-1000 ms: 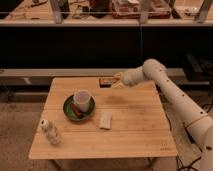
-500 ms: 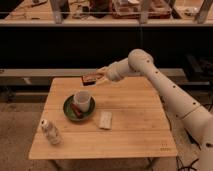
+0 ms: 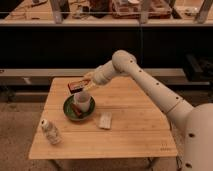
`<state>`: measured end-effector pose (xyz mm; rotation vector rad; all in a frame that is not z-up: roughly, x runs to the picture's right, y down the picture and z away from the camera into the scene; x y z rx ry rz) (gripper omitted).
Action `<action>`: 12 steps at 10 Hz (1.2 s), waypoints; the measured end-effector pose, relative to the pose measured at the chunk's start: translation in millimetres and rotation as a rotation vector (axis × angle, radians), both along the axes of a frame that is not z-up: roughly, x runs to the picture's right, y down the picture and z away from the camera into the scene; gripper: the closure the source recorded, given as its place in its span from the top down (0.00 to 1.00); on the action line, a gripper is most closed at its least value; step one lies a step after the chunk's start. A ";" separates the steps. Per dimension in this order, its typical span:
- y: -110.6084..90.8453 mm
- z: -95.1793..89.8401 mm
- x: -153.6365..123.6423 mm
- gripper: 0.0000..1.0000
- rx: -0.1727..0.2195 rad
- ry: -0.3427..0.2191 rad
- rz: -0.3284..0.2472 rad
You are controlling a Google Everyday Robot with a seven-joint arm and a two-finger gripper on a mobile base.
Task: Place the eraser in the ceramic cup
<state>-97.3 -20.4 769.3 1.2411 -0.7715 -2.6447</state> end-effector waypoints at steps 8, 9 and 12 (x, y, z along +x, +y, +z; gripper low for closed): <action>37.1 31.3 -7.3 0.43 -0.048 0.036 -0.045; 39.7 33.4 -7.0 0.52 -0.047 0.042 -0.049; 44.8 38.3 -6.4 0.76 -0.051 0.051 -0.051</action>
